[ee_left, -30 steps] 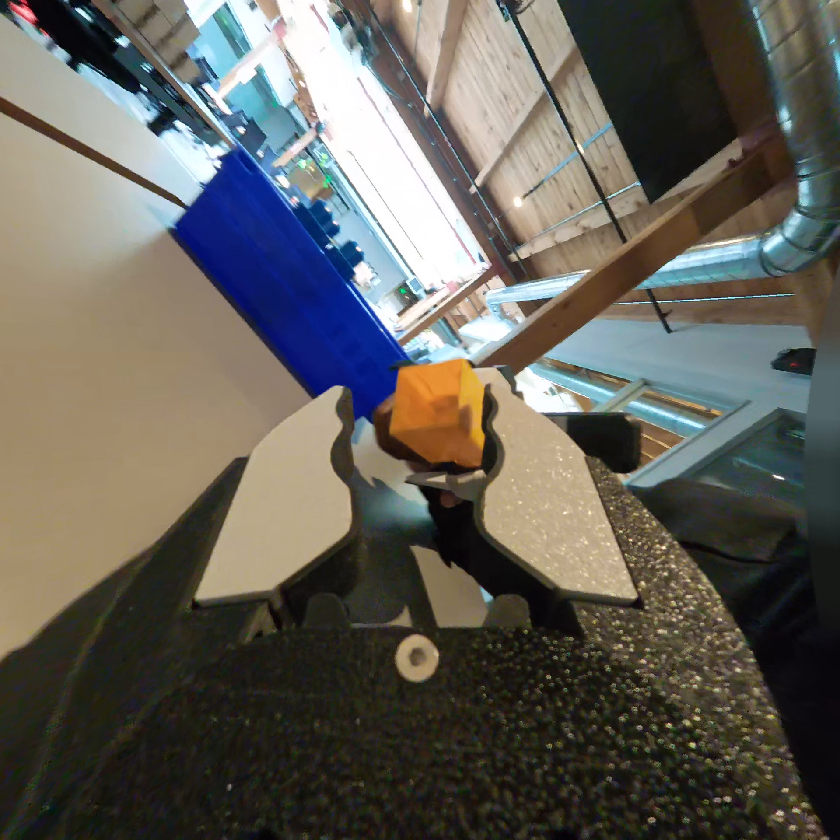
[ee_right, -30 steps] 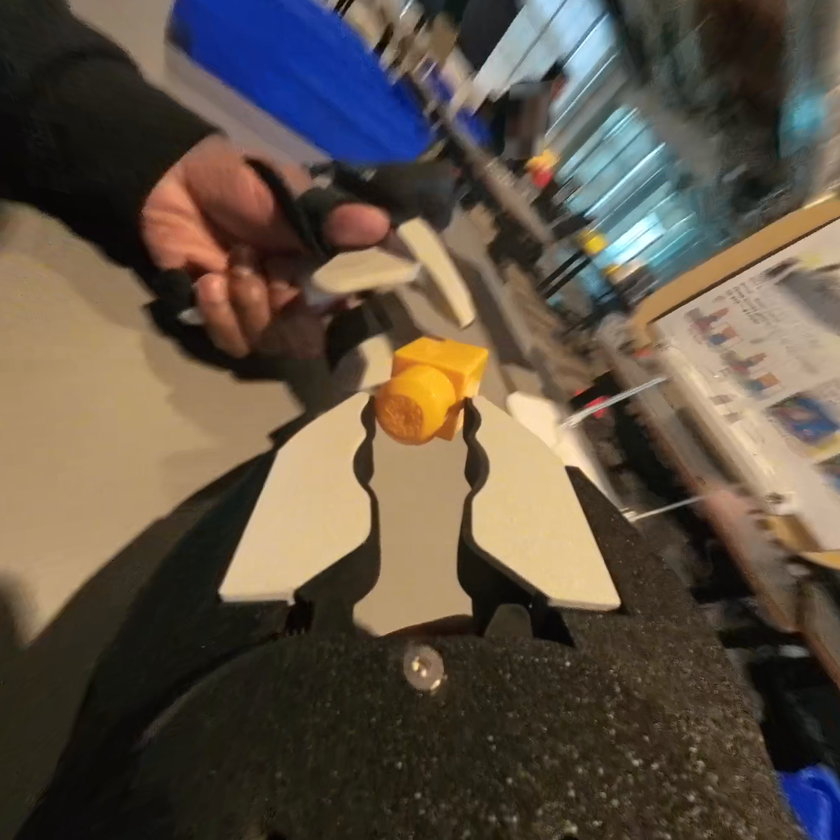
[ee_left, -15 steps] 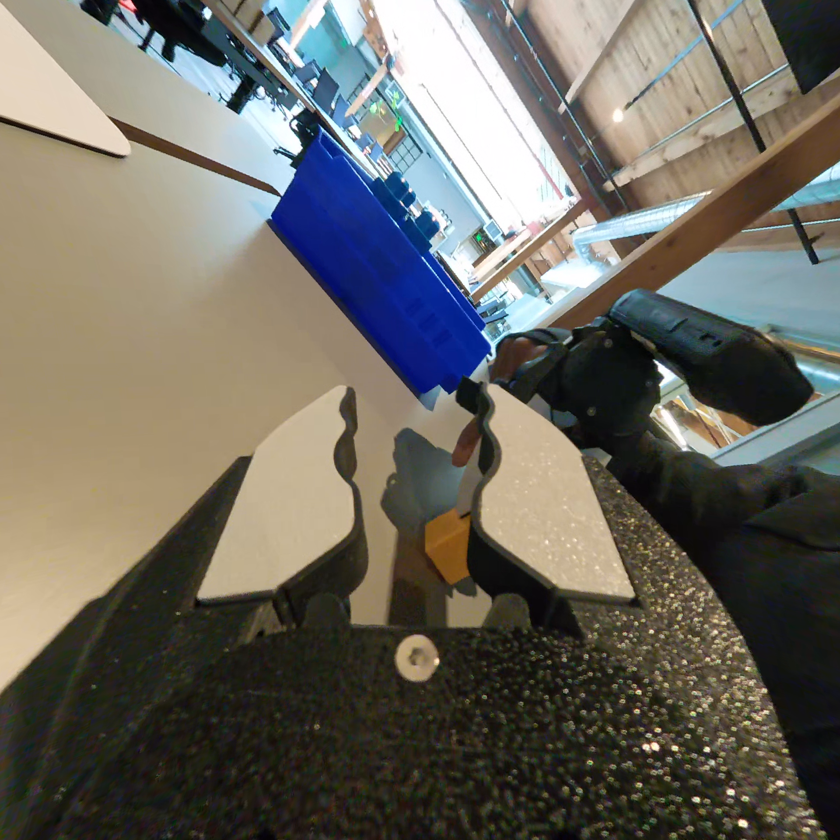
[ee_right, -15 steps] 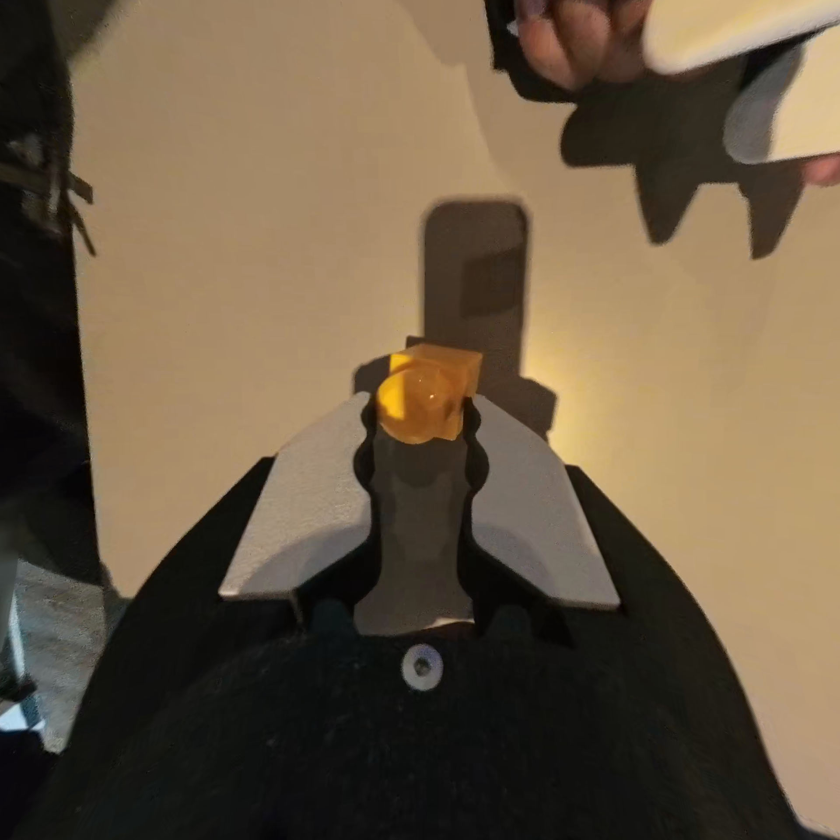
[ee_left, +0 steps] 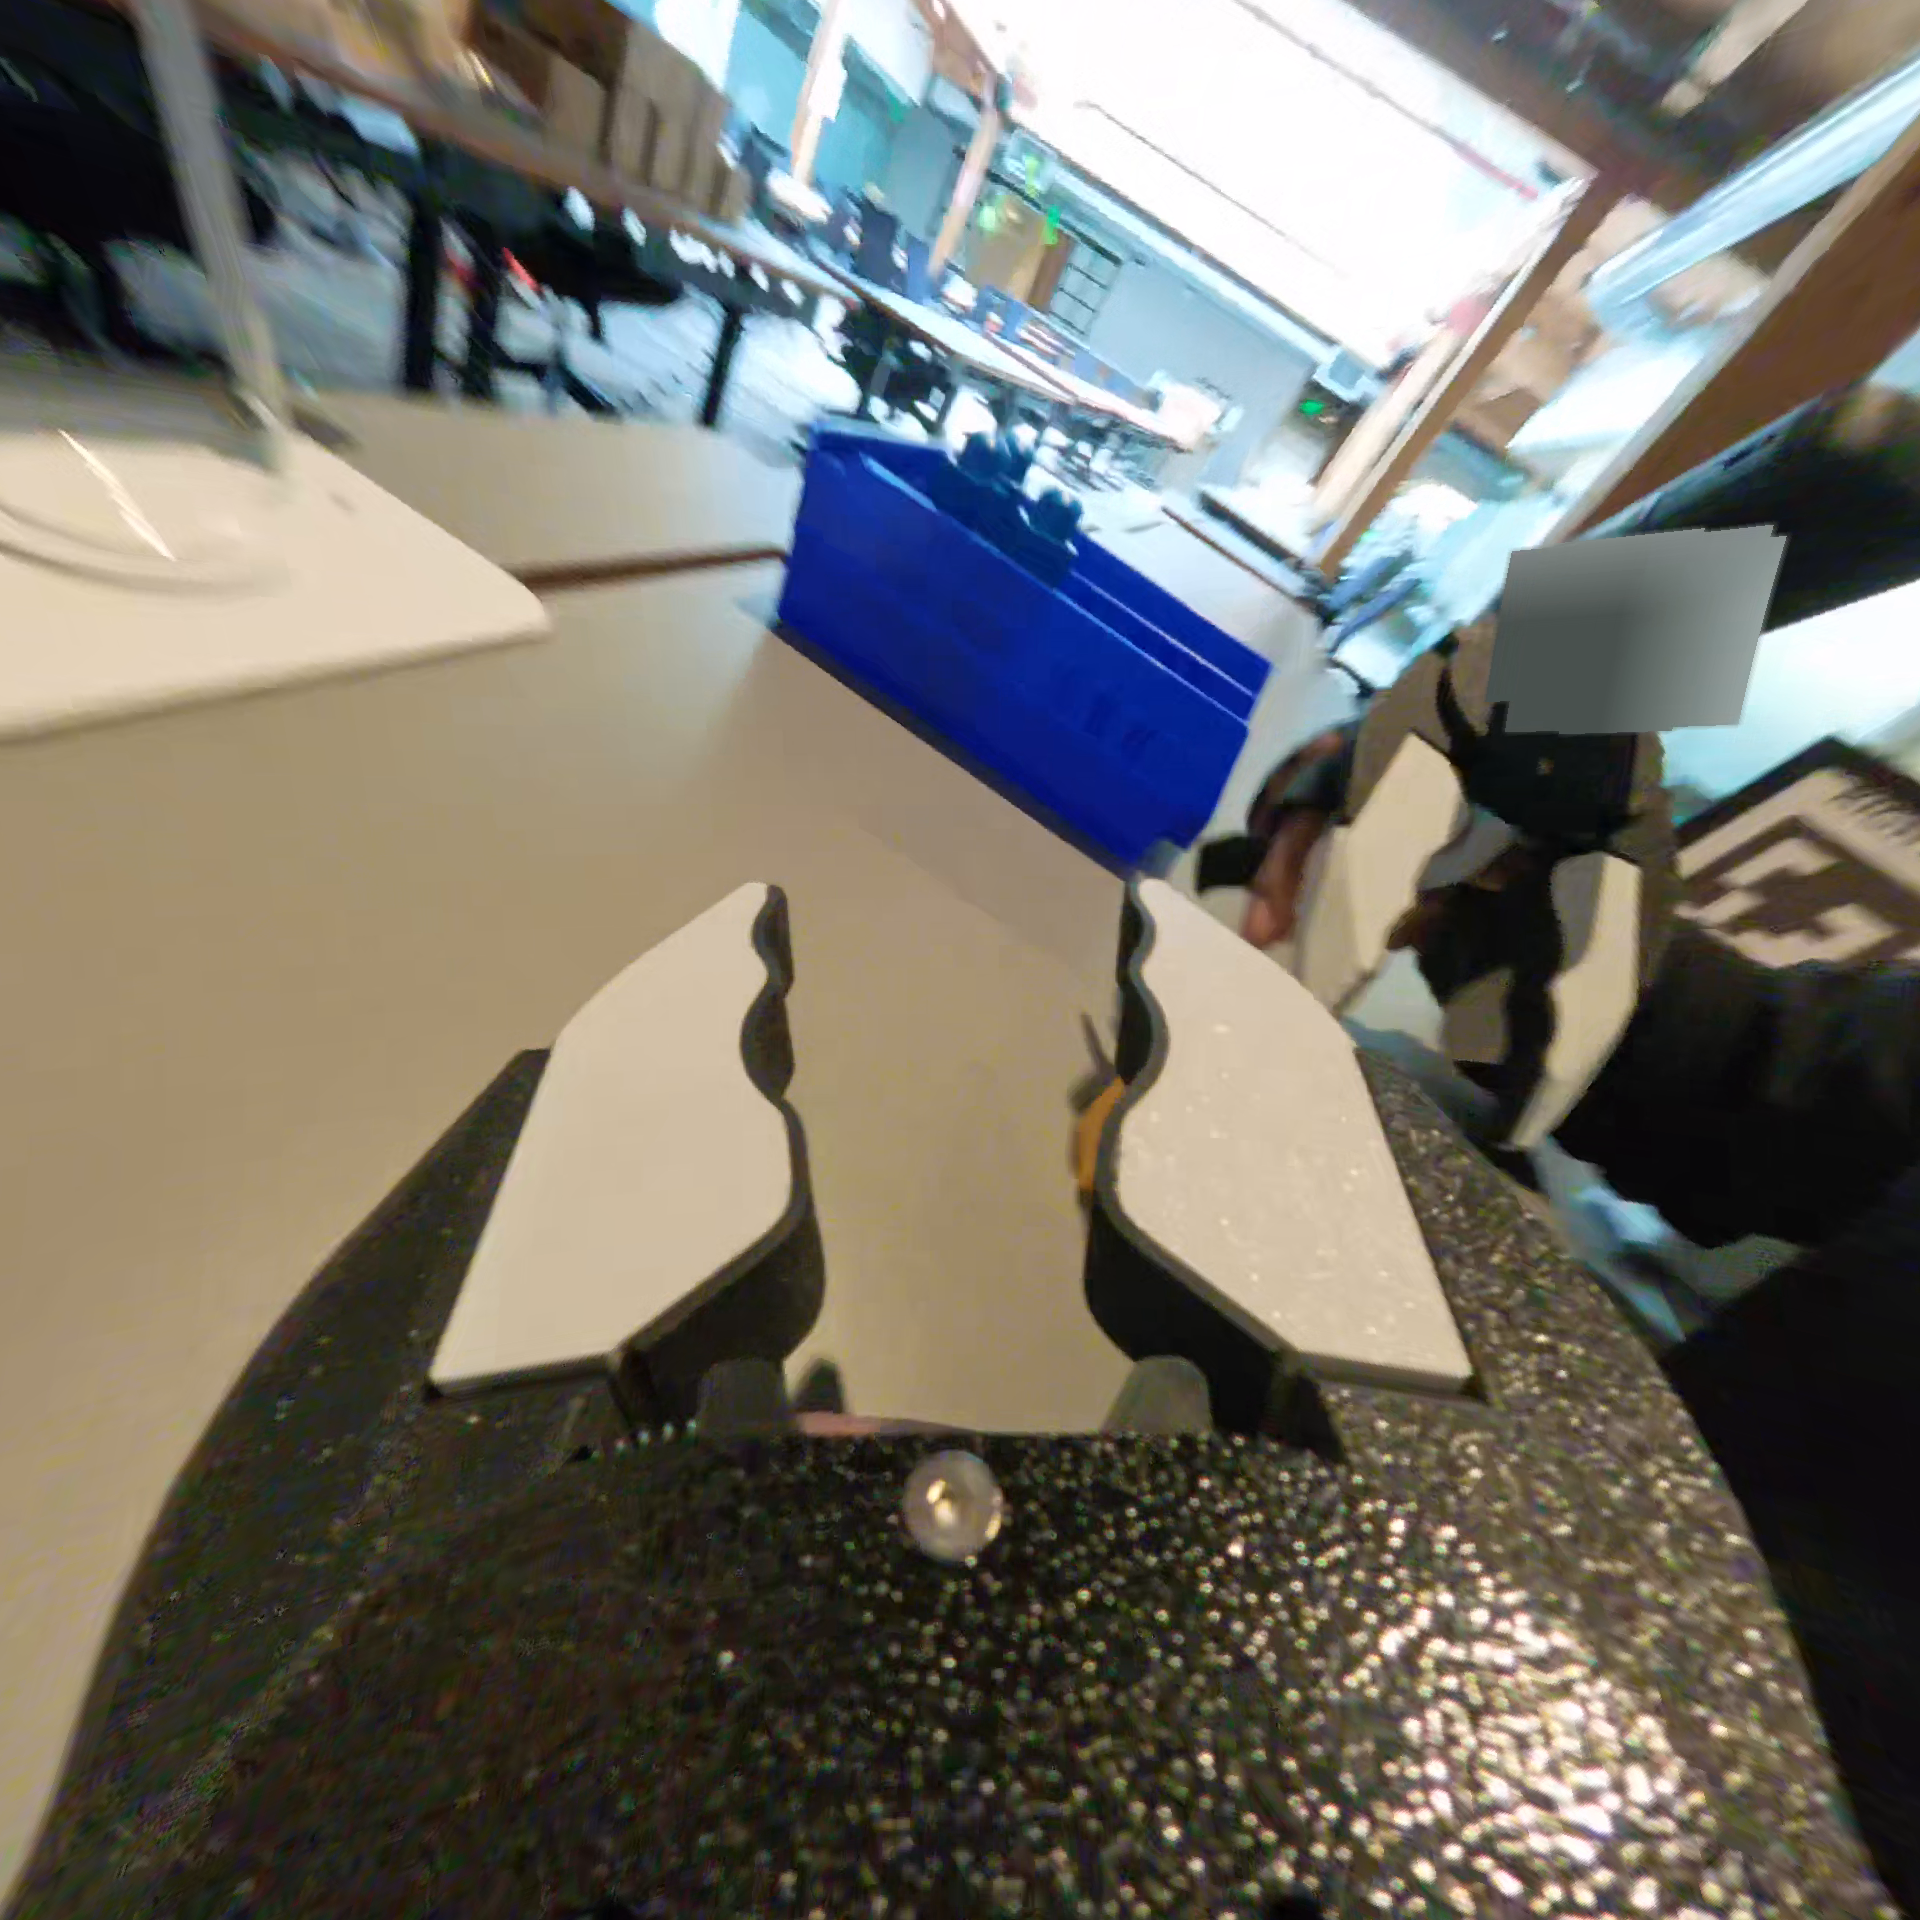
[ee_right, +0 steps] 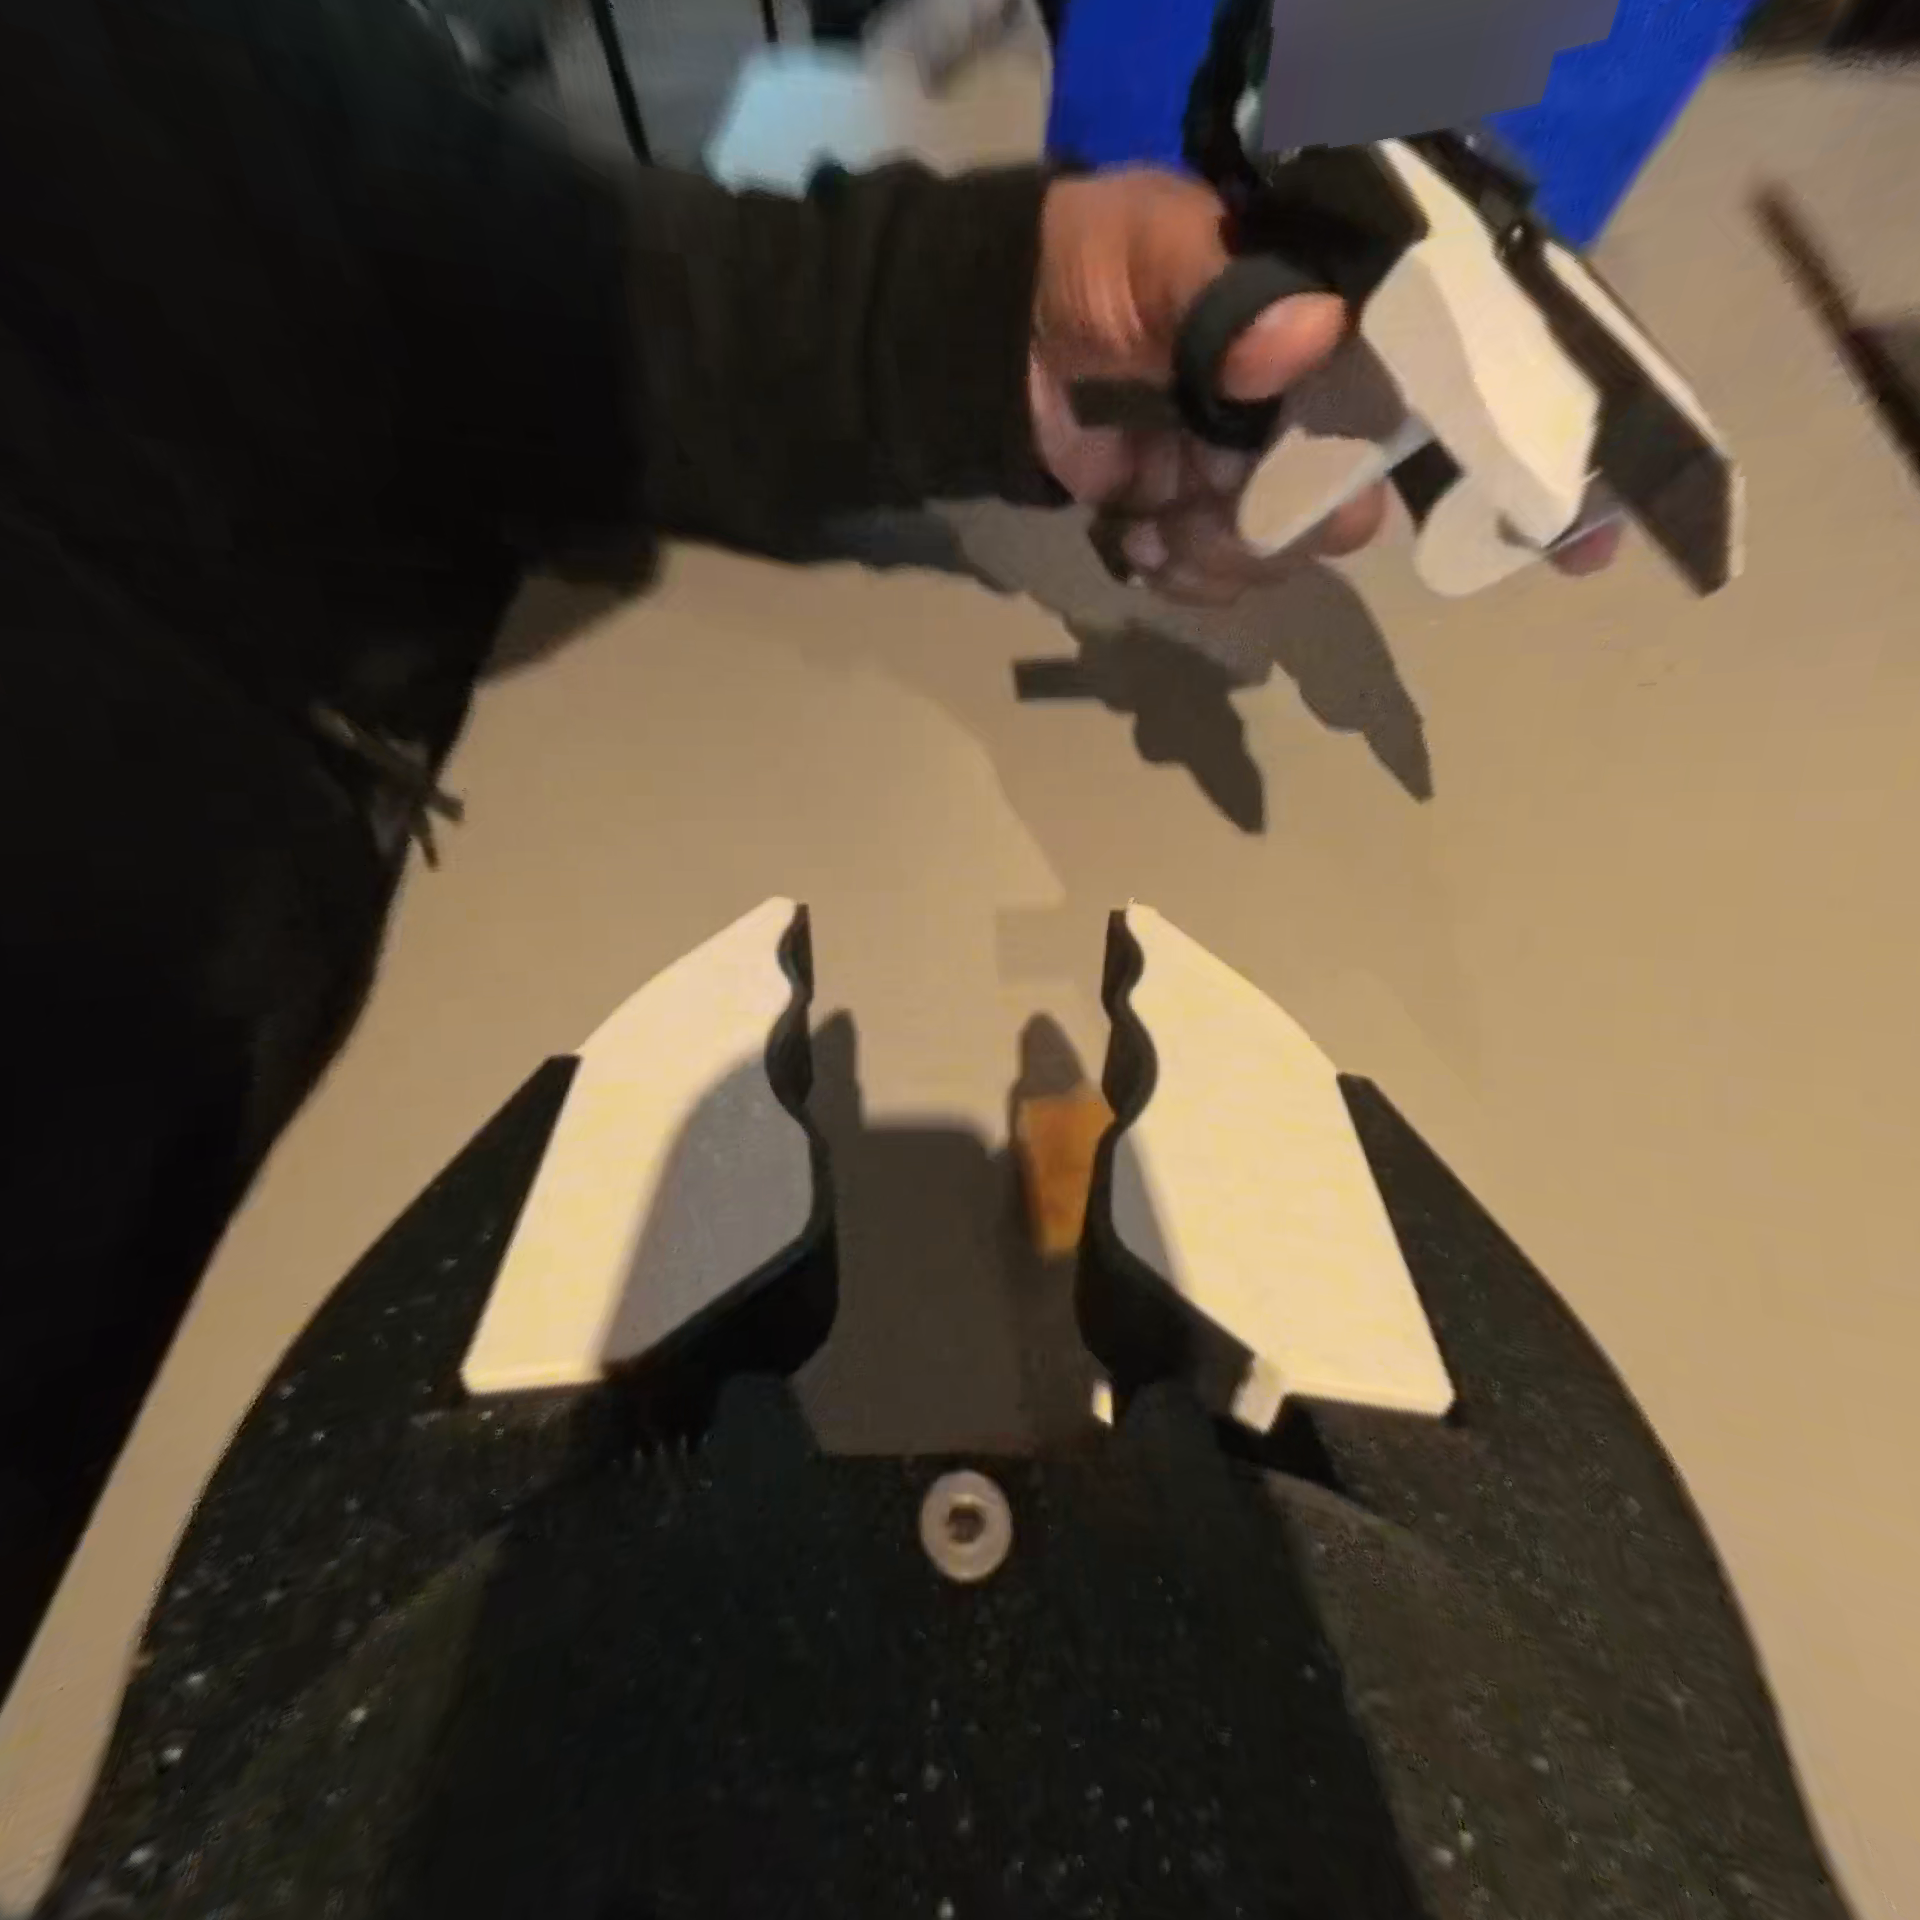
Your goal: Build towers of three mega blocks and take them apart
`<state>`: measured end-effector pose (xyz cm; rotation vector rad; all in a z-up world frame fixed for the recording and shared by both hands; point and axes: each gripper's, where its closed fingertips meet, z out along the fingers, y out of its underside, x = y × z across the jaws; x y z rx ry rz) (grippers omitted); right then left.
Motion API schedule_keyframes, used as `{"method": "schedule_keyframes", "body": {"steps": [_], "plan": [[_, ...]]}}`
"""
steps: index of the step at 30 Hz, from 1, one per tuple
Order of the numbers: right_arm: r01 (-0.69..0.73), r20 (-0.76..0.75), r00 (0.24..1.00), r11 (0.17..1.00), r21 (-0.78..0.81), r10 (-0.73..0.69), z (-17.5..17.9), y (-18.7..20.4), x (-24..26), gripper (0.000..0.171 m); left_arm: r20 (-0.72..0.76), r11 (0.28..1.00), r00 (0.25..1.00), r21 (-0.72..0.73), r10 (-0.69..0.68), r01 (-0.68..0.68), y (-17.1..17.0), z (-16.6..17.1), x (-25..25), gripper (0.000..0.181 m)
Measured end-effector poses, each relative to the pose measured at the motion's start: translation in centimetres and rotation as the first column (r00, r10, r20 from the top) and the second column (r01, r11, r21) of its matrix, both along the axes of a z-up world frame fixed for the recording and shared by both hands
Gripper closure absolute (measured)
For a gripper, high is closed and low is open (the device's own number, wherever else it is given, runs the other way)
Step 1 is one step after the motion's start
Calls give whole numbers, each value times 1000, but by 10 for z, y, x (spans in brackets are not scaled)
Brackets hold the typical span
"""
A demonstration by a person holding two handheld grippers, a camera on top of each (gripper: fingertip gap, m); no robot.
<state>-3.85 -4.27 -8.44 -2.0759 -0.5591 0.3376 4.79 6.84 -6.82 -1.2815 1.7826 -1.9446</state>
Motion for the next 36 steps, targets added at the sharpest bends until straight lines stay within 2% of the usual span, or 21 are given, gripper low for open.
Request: {"method": "schedule_keyframes", "body": {"steps": [3,5,7,9,10,11,12,13,14,17,19,21,24,26,28,29,30,31,32,36], "plan": [[-38,-136,989,983,181,63,11,11,-41,125,191,972,968,137,164,-192,54,47,-23,119],[-70,-188,975,972,224,114,5,17,-67,129,287,892,909,251,303,-377,109,77,-45,118],[-95,-184,973,972,216,136,-7,21,-85,130,349,709,814,403,465,-578,182,99,-75,122],[-137,-178,969,974,183,170,-19,21,-98,130,382,446,683,544,623,-711,268,112,-114,126],[-160,-182,965,973,166,189,-23,20,-104,130,373,323,628,617,684,-718,309,112,-133,129],[-177,-191,960,972,154,205,-26,20,-107,131,336,241,591,685,733,-688,346,105,-149,129],[-187,-204,955,971,148,215,-28,20,-110,131,276,204,572,746,773,-635,379,92,-161,130],[-190,-220,951,972,141,218,-29,21,-111,132,182,216,575,803,798,-555,404,72,-169,127],[-188,-236,948,973,130,215,-32,22,-111,133,72,260,594,852,801,-455,424,47,-175,122],[-178,-262,943,977,117,203,-34,23,-110,135,-203,387,661,911,722,-143,455,-20,-184,118],[-165,-279,941,978,124,194,-32,23,-108,138,-283,409,714,913,640,-4,461,-45,-183,120],[-157,-301,935,981,116,185,-31,25,-106,140,-371,443,735,890,567,107,456,-62,-181,122],[-166,-316,930,982,90,187,-34,26,-107,141,-461,417,760,867,459,274,447,-81,-178,116],[-179,-317,929,981,72,193,-36,26,-108,142,-541,433,715,827,442,358,444,-97,-180,106],[-187,-315,928,980,66,198,-37,26,-110,145,-630,460,625,772,461,439,445,-116,-190,89],[-187,-314,928,980,66,199,-37,26,-110,145,-671,522,599,732,438,438,440,-118,-190,98],[-187,-314,929,980,67,198,-37,26,-110,145,-684,542,578,719,445,435,440,-119,-191,98],[-186,-313,929,980,70,199,-37,26,-110,146,-682,537,585,721,439,438,440,-118,-191,101],[-186,-312,929,980,72,199,-37,26,-110,146,-681,531,596,721,426,445,438,-117,-191,111],[-194,-302,930,978,83,210,-36,24,-111,146,-661,518,576,745,481,421,441,-111,-192,111]]}}
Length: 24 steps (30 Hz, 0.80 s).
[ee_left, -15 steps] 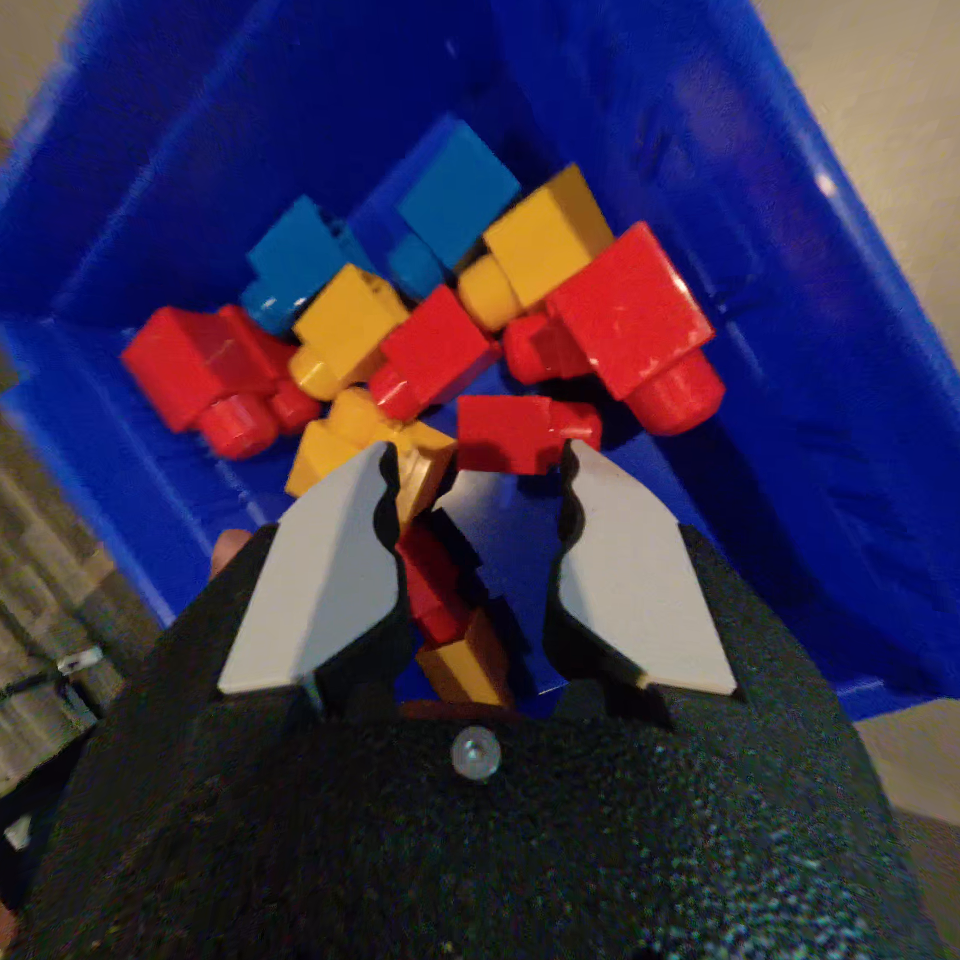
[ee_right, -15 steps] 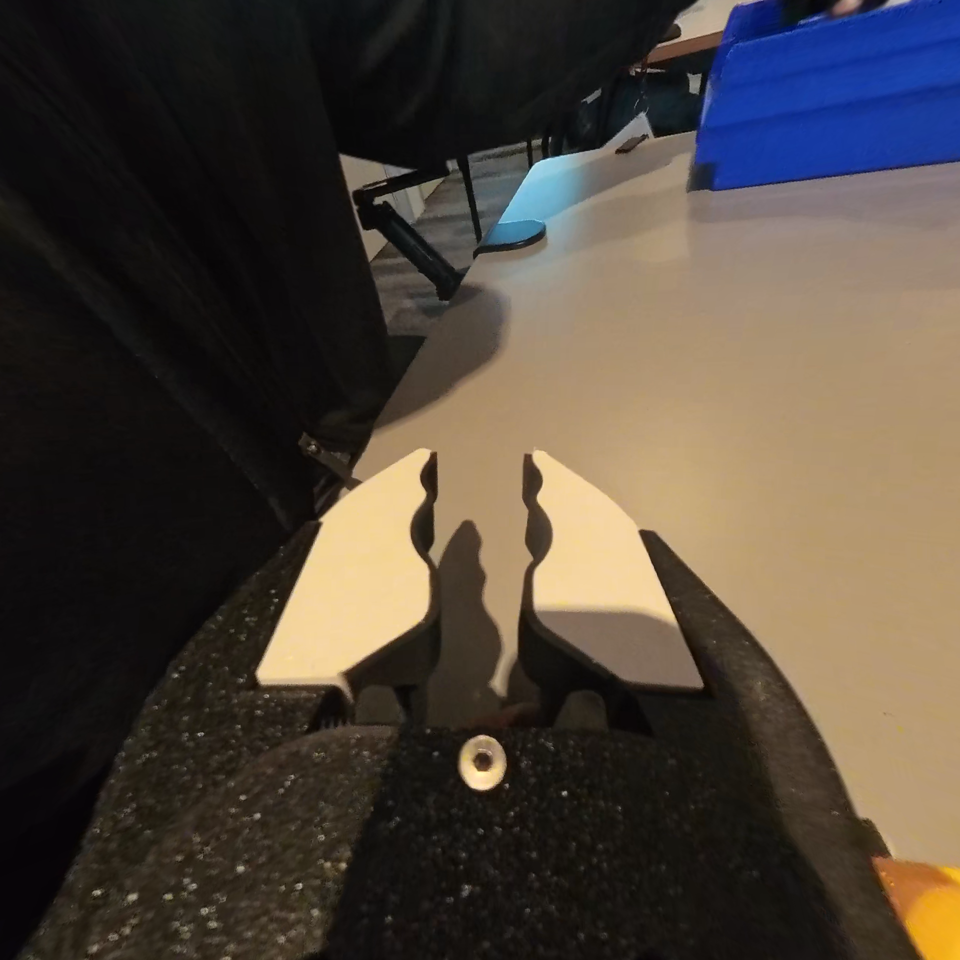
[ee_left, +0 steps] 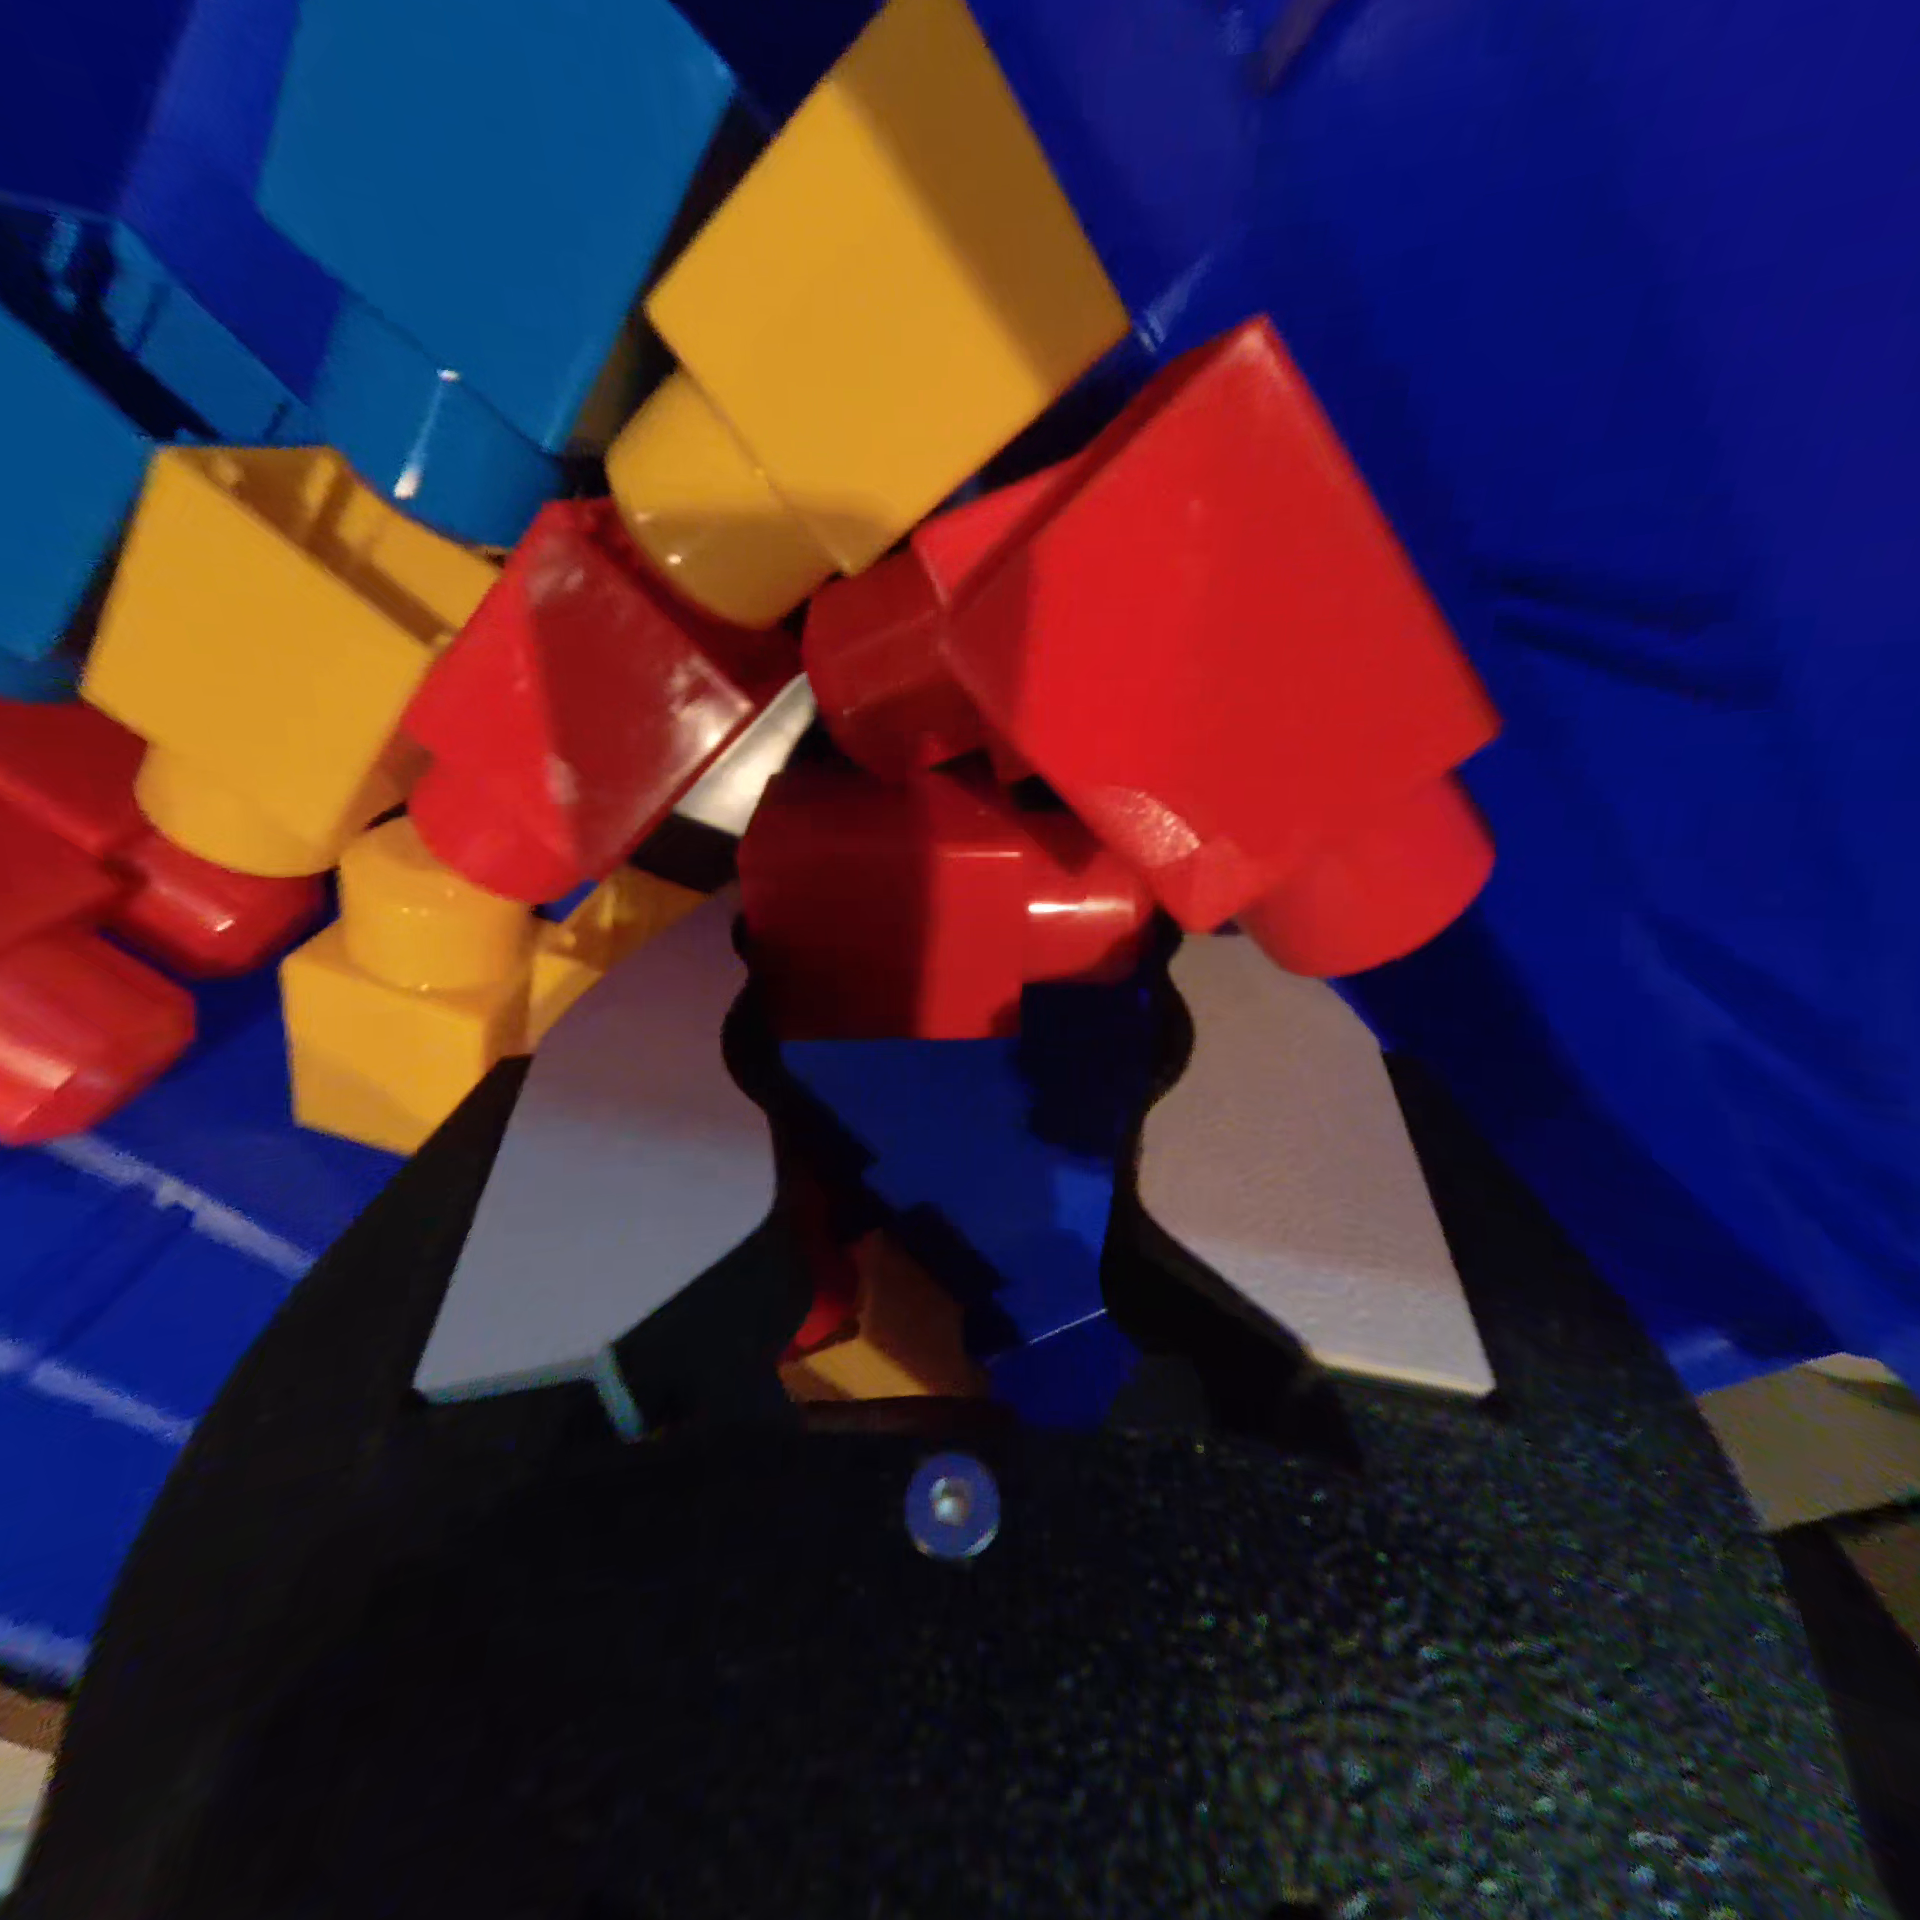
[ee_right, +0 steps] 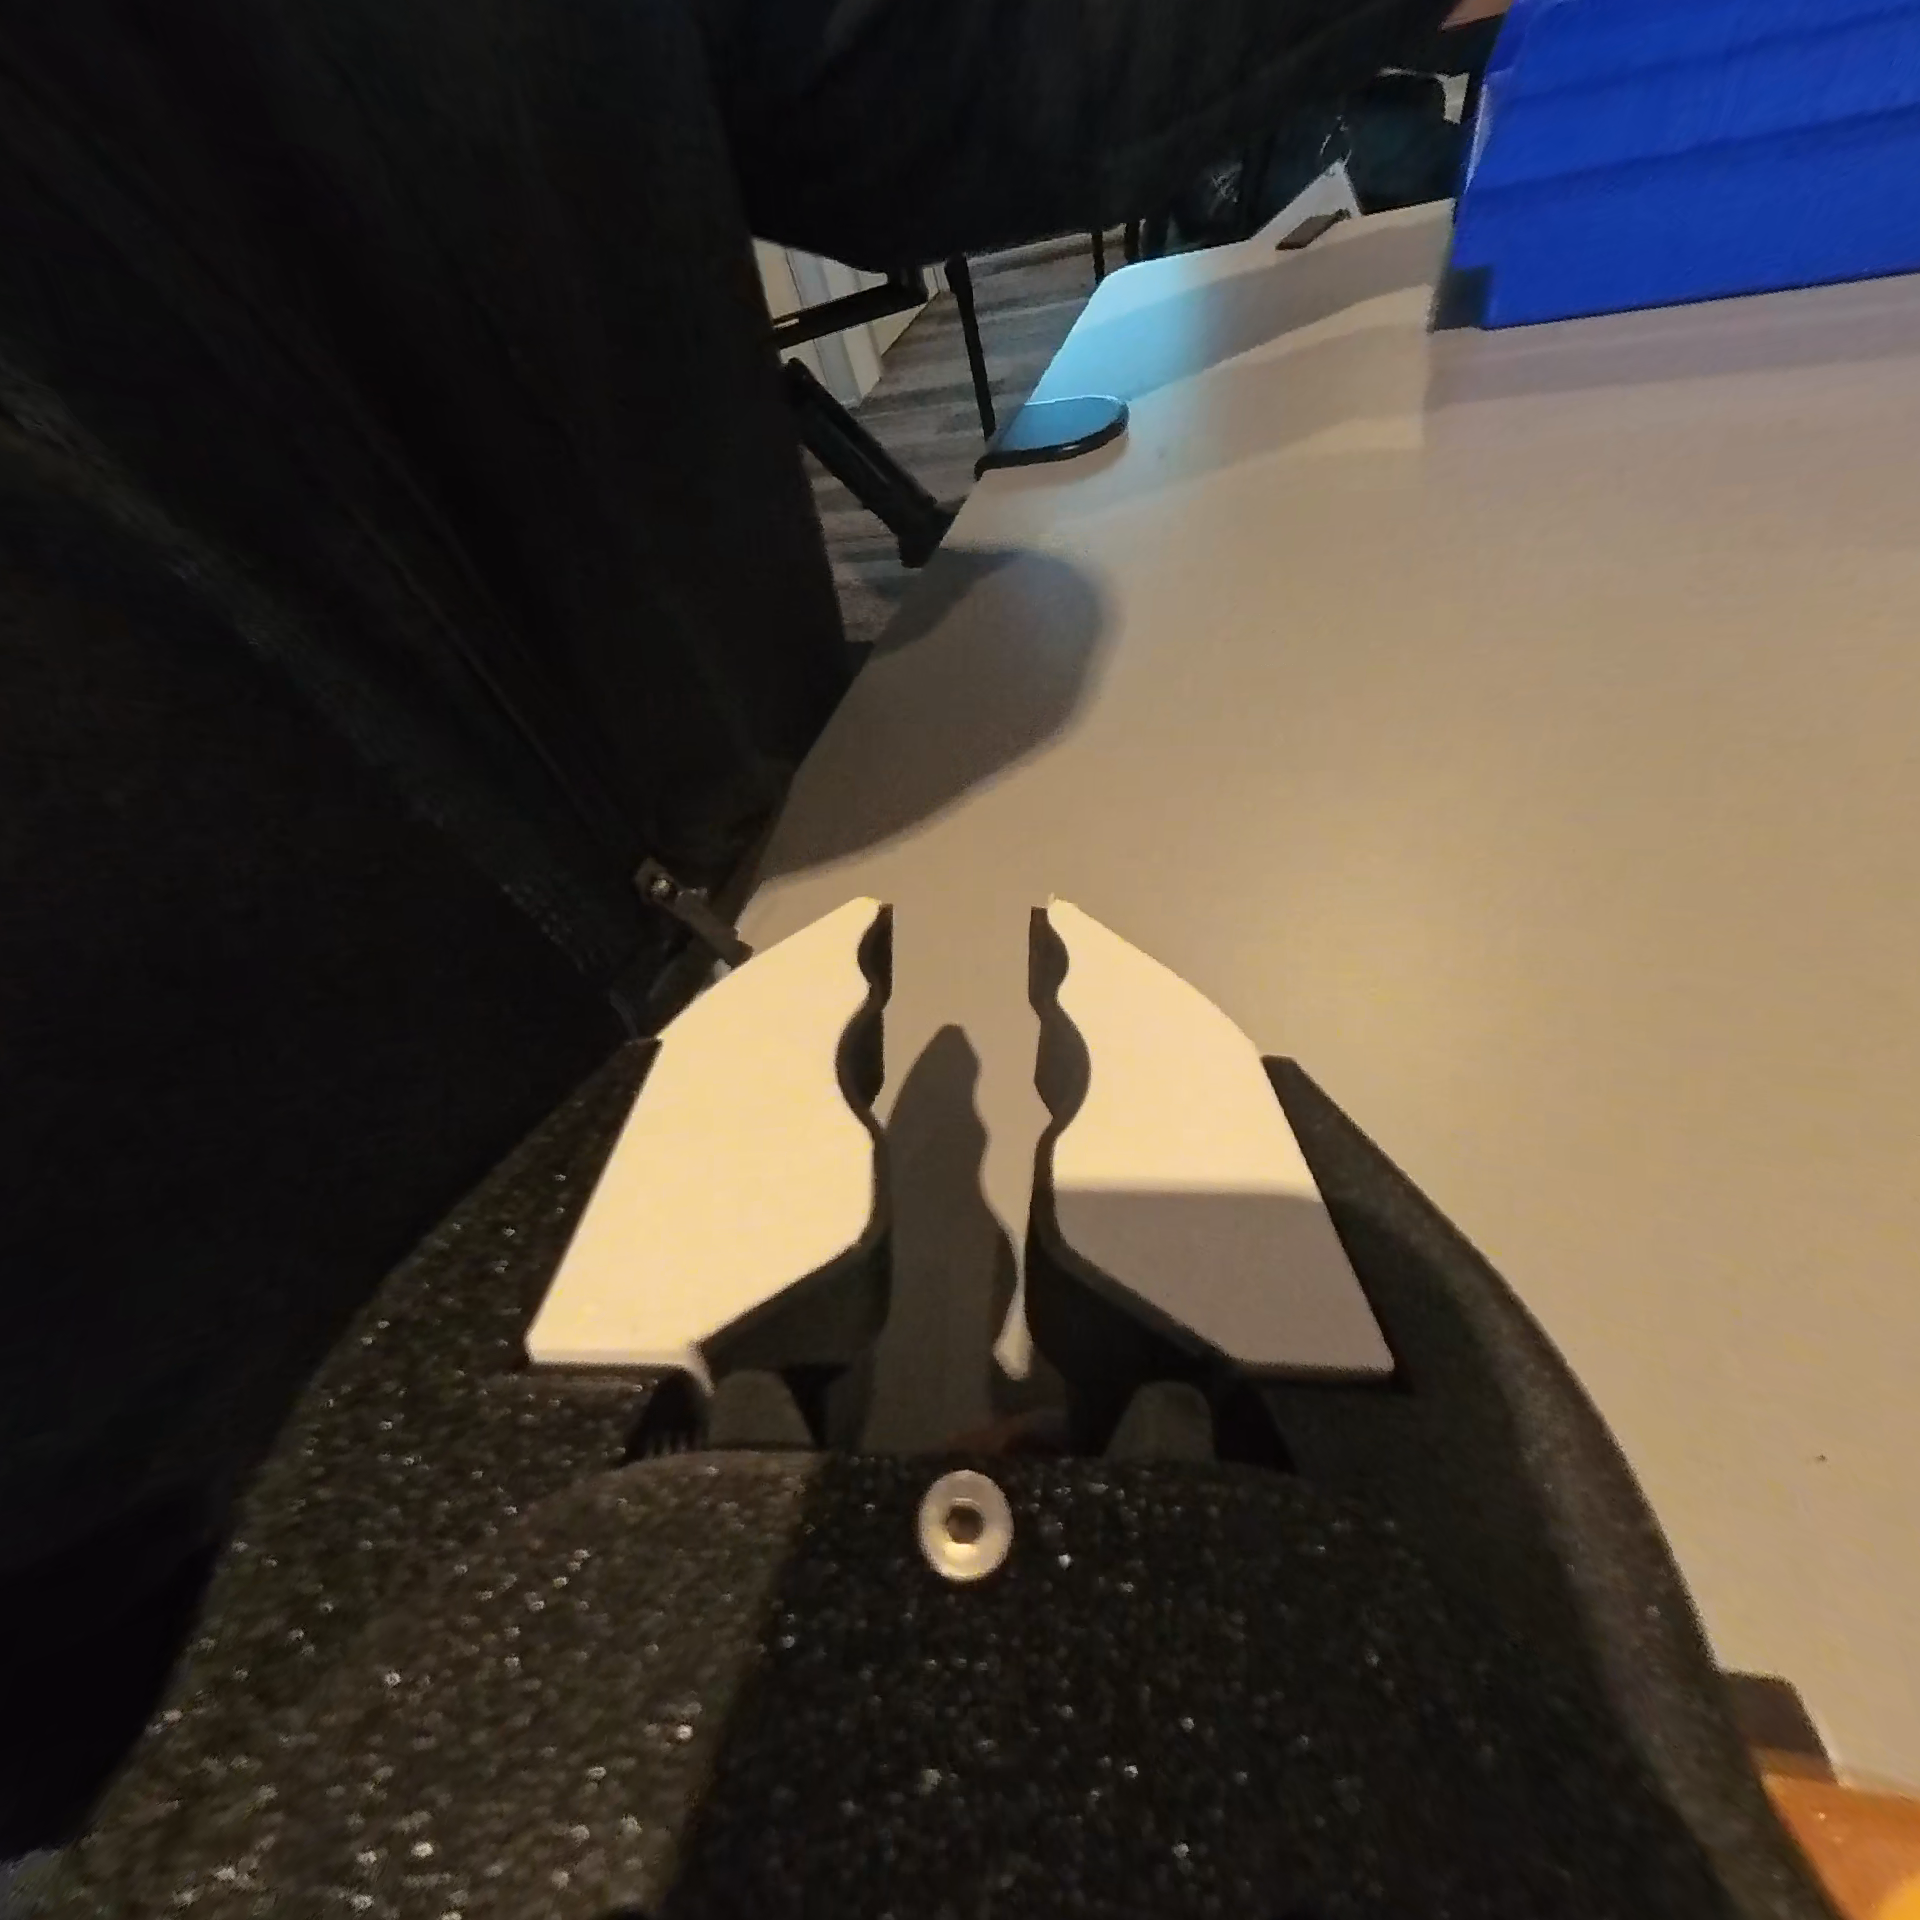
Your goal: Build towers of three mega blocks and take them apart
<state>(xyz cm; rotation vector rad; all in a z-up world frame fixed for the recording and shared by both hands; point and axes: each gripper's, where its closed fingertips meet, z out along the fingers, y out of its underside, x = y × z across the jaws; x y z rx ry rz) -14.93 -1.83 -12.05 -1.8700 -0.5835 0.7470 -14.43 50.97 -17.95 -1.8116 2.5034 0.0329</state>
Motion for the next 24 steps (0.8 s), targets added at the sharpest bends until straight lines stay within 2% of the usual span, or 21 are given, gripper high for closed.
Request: {"method": "schedule_keyframes", "body": {"steps": [3,7,9,11,13,14,16,18,21,23,24], "plan": [[2,11,1000,1000,24,-2,2,-1,0,146,77,994,995,76,67,-73,6,31,5,112],[-12,22,1000,998,57,11,6,-5,-2,144,313,971,941,150,133,-187,-10,111,36,112],[-44,7,999,995,94,44,14,-8,-5,143,523,989,845,18,114,-145,-57,156,77,112],[-54,7,999,984,168,54,31,-12,-4,144,691,993,721,-117,61,28,-127,195,117,113],[-27,39,999,969,245,18,49,-12,6,144,785,946,616,-241,58,217,-202,215,149,113],[9,67,997,957,291,-30,58,-11,16,145,810,901,580,-309,82,305,-241,219,163,113],[131,123,973,905,404,-195,78,-5,47,145,810,769,569,-450,139,453,-316,210,182,113],[283,175,888,807,519,-424,96,2,91,142,756,591,614,-608,226,530,-385,190,193,113],[386,275,716,692,610,-642,103,0,146,137,598,313,743,-798,301,515,-459,153,193,113],[400,345,631,672,623,-695,94,-1,167,130,462,140,818,-886,342,442,-486,137,190,113],[400,369,591,657,639,-718,90,-1,175,128,393,77,854,-917,341,392,-497,128,188,113]]}}
